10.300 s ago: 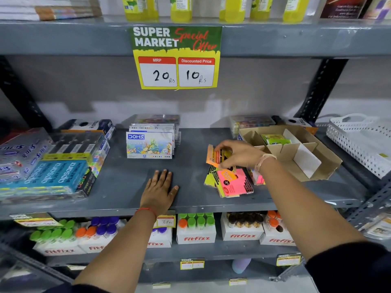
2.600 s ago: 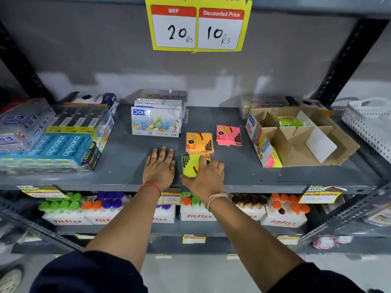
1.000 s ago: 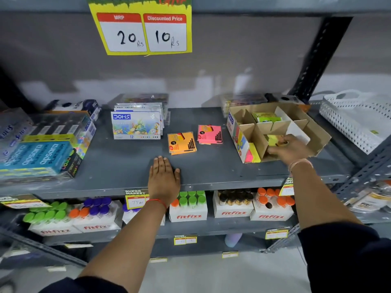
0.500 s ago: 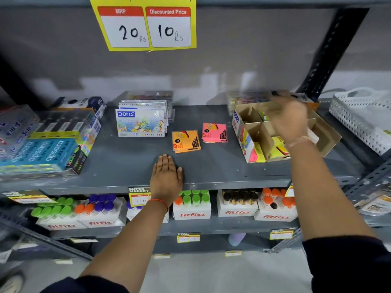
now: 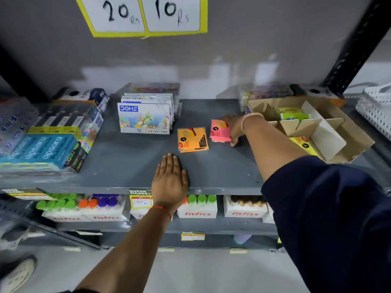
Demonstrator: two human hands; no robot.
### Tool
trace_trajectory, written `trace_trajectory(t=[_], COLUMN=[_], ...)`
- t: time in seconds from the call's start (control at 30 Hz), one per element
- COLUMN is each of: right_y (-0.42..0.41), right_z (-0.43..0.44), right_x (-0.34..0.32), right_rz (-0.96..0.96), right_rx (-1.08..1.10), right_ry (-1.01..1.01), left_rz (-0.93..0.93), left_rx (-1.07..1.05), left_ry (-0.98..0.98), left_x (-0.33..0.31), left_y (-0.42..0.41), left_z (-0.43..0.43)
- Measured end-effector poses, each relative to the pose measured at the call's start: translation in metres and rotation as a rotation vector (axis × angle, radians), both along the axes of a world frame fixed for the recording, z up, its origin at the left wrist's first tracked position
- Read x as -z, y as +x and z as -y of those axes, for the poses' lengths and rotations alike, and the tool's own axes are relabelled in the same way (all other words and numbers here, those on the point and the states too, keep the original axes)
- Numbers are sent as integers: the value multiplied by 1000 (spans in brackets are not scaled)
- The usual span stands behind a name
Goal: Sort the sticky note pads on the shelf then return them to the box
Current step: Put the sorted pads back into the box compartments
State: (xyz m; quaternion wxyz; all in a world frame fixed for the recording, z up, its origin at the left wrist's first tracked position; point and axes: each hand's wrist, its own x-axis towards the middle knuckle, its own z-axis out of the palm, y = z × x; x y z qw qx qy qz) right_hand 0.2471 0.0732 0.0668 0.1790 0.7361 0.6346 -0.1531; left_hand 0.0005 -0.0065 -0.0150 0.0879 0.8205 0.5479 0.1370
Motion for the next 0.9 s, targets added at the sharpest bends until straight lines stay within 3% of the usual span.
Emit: trace_trajectory(t=[0.37,0.63,0.9], right_y=[-14,-37,-19], right_z=[32,69,107], right_x=[-11,-10,-67], right_rz=[-189,-157,-510], right_rx=[158,239,506], right_ry=[136,314,847], left_rz=[-23,-19,6], left_rx=[19,44,96], left_ry=[3,-13,35], left_x=[-2,-6,-2], left_y=[-1,-2,5], left_z=[1,2,17])
